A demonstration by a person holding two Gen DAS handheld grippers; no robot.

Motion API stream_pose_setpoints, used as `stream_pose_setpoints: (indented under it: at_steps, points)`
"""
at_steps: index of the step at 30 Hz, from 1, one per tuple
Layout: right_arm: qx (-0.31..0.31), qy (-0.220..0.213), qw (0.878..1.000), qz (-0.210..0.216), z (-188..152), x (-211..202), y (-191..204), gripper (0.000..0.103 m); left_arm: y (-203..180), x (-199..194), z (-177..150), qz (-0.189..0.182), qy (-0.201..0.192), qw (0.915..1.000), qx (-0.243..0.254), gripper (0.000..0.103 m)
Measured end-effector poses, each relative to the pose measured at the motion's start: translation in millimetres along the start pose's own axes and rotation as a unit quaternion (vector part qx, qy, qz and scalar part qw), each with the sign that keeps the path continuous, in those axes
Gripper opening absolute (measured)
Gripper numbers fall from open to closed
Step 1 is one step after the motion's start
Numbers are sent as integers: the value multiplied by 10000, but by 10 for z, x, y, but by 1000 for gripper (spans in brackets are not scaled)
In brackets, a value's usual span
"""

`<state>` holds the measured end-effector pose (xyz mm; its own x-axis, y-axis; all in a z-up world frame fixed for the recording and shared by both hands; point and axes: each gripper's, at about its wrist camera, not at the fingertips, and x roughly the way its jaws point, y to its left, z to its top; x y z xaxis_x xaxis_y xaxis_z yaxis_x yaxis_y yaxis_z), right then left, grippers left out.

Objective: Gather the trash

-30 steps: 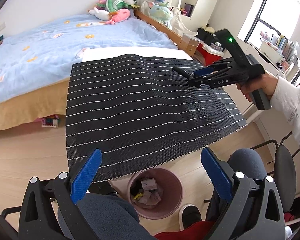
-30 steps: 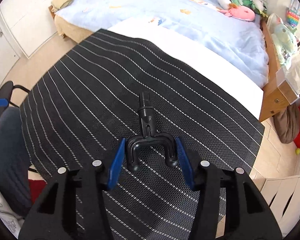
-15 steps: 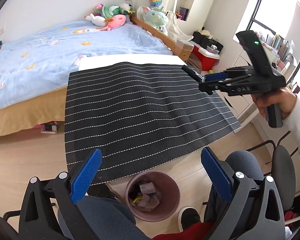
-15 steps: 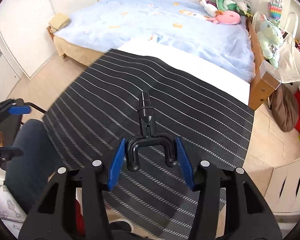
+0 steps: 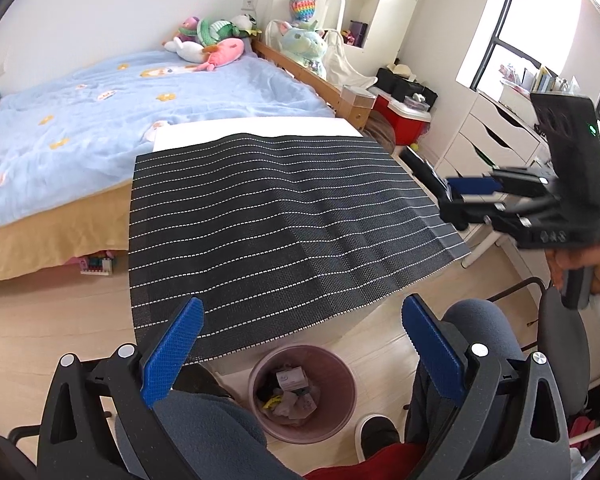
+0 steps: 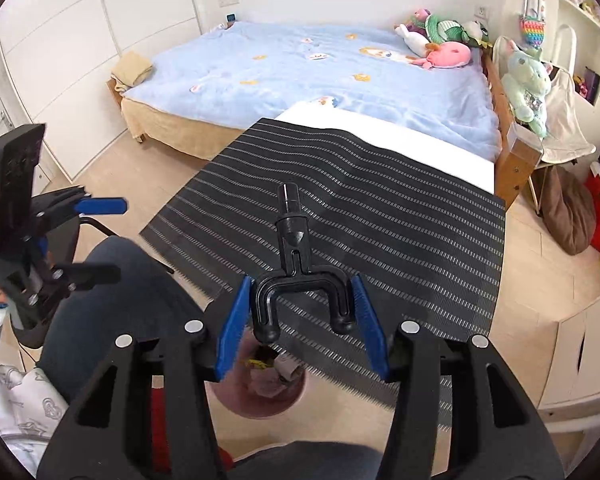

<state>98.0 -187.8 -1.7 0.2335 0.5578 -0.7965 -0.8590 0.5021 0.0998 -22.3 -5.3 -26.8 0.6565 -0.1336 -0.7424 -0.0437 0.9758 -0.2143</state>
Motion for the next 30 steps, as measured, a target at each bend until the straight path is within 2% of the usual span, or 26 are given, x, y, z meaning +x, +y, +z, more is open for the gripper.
stream_pose_setpoints:
  at_steps: [11, 21, 30]
  points:
    - [269, -85, 9996, -47, -380, -138, 213, 52, -107, 6, -33, -29, -2, 9997, 241, 96]
    - [336, -108, 9994, -60, -449, -150, 228, 52, -106, 99, 128, 17, -29, 9994, 355, 96]
    - [339, -101, 9993, -115, -406, -123, 167, 52, -10, 411, 361, 116, 157, 9989, 432, 96]
